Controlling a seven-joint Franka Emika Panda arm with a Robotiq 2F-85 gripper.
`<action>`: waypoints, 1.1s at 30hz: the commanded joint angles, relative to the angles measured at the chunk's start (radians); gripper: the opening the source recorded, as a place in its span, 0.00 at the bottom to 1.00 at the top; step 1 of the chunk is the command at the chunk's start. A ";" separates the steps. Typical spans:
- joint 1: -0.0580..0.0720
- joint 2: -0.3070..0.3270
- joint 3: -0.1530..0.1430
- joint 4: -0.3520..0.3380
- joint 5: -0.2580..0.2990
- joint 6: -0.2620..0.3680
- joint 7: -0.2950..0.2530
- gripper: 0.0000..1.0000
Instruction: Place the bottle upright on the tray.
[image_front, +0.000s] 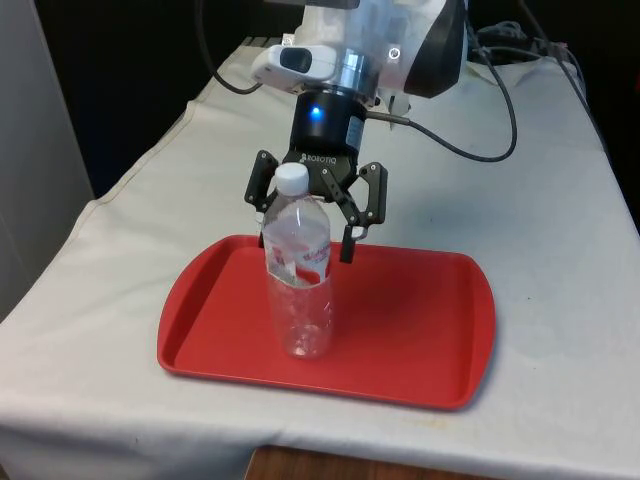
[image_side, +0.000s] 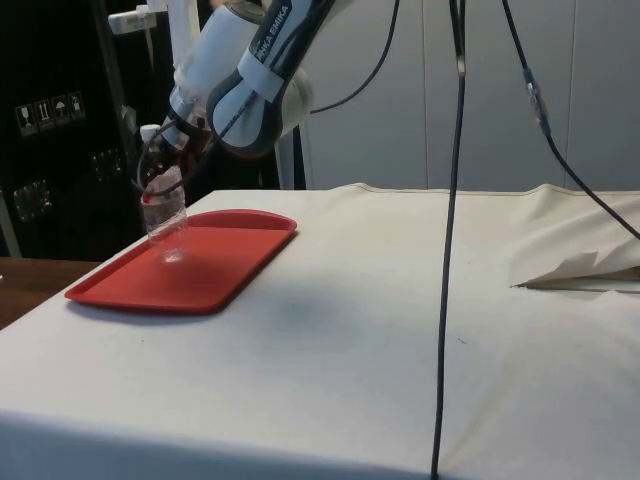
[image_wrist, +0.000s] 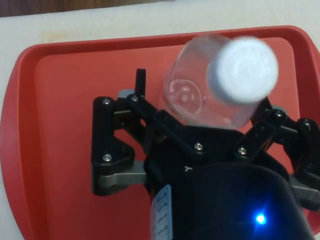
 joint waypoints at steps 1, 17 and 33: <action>0.001 -0.002 -0.001 -0.001 0.003 0.006 0.004 1.00; 0.000 -0.025 -0.001 0.003 0.000 0.006 0.020 1.00; 0.006 -0.084 -0.013 -0.005 0.004 0.018 0.037 1.00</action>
